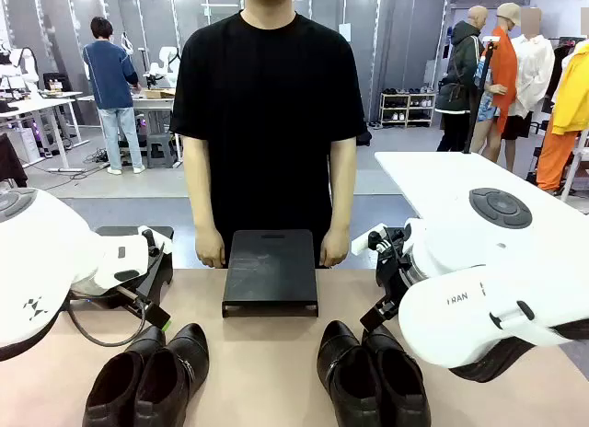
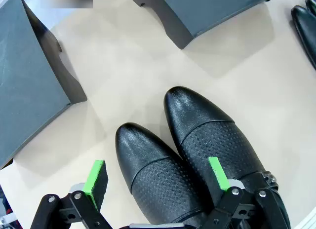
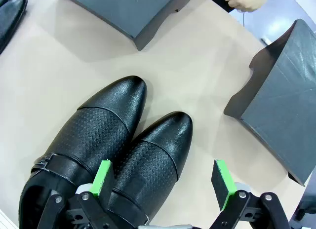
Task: Place the shoes on the stand as instructed by the person.
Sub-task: Pick up one pair of Shoes and place it on the Shoes Stand indicated by the person.
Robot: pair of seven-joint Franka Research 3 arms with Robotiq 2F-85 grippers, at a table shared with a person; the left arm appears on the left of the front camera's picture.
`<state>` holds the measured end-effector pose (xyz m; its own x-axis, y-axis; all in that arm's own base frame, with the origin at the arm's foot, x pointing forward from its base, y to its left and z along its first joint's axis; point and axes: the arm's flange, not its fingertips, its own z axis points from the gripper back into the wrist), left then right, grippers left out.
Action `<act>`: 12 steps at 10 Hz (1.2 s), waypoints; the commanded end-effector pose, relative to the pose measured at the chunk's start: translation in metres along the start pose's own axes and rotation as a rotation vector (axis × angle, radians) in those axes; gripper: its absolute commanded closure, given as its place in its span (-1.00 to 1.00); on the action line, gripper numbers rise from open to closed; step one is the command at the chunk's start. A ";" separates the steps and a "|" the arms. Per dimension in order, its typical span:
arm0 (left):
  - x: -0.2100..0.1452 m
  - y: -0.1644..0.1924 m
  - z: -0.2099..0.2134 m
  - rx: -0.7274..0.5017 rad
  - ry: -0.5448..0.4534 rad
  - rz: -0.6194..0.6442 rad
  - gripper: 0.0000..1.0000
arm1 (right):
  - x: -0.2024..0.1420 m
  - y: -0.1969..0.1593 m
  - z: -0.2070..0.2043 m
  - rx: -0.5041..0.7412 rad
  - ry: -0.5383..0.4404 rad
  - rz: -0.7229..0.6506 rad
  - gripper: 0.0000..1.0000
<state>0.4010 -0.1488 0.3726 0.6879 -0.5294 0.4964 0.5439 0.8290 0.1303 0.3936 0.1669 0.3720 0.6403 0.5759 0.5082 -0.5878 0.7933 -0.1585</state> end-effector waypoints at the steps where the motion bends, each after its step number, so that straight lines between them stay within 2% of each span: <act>1: 0.000 0.000 0.000 0.000 0.000 -0.001 -1.00 | 0.000 0.000 0.000 0.000 0.000 0.000 -1.00; 11: 0.000 0.000 0.000 0.000 0.000 -0.001 -1.00 | 0.000 0.000 0.000 0.000 0.000 0.002 -1.00; 12: 0.005 0.001 0.008 -0.080 0.009 -0.038 -1.00 | 0.006 -0.003 0.012 0.015 0.016 0.029 -1.00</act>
<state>0.3998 -0.1521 0.3736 0.6830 -0.5365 0.4957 0.5565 0.8217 0.1225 0.3936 0.1673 0.3741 0.6397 0.5799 0.5046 -0.5908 0.7908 -0.1599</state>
